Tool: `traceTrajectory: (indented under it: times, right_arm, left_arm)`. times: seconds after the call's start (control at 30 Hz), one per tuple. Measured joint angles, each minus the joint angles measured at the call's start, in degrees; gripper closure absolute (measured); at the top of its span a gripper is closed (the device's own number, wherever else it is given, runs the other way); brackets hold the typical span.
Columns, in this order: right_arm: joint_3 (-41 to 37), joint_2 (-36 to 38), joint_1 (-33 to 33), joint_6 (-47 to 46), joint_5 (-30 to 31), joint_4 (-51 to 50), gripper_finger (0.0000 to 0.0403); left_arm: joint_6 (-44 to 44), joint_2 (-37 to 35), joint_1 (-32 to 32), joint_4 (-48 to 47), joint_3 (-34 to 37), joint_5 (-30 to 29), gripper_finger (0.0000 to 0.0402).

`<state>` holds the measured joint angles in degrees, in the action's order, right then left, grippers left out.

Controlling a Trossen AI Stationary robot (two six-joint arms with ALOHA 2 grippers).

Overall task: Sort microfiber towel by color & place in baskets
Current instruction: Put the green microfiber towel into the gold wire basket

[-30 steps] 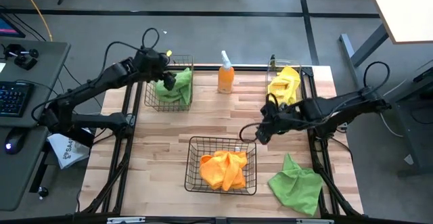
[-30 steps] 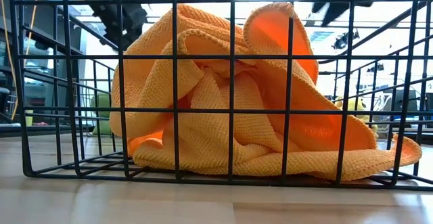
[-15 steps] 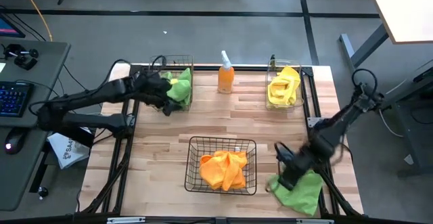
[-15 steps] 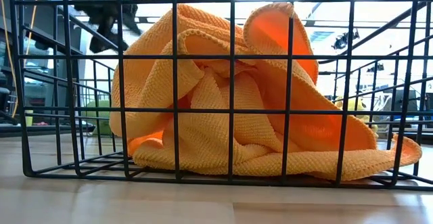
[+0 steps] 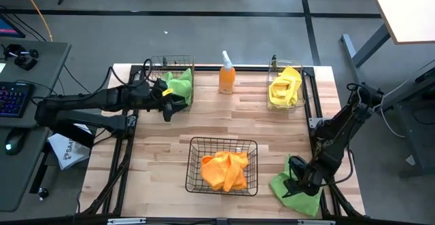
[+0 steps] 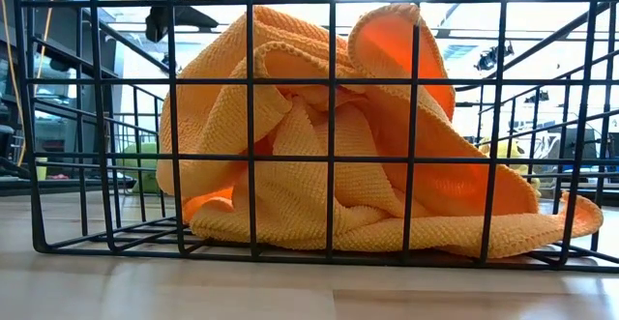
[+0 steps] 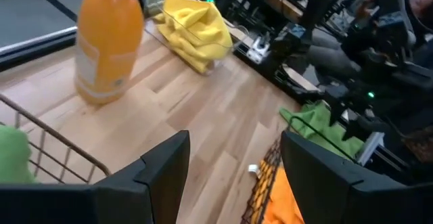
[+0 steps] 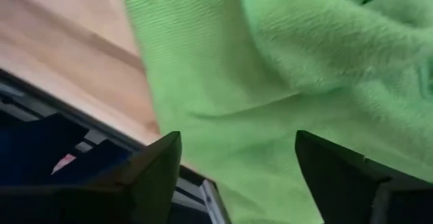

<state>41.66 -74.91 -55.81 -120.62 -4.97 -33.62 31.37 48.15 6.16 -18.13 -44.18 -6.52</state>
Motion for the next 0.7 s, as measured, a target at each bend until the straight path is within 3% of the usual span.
traceTrajectory:
  times: [0.3, 0.6, 0.7]
  right_arm:
    - [-2.6, -0.9, 2.9, -0.4, -2.7, -5.6, 0.0061]
    - [-2.9, -9.9, 6.0, 5.2, -6.0, -0.5, 0.0062]
    - [-2.3, -12.8, 6.6, 7.0, -8.7, 0.6, 0.009]
  left_arm:
    - [-1.4, 0.0, -2.9, 0.1, 0.0, 0.1, 0.0182]
    - [1.4, 0.0, -4.3, 10.4, 0.0, 1.0, 0.0182]
    - [1.4, -0.2, -4.4, 14.9, 0.0, 1.5, 0.0182]
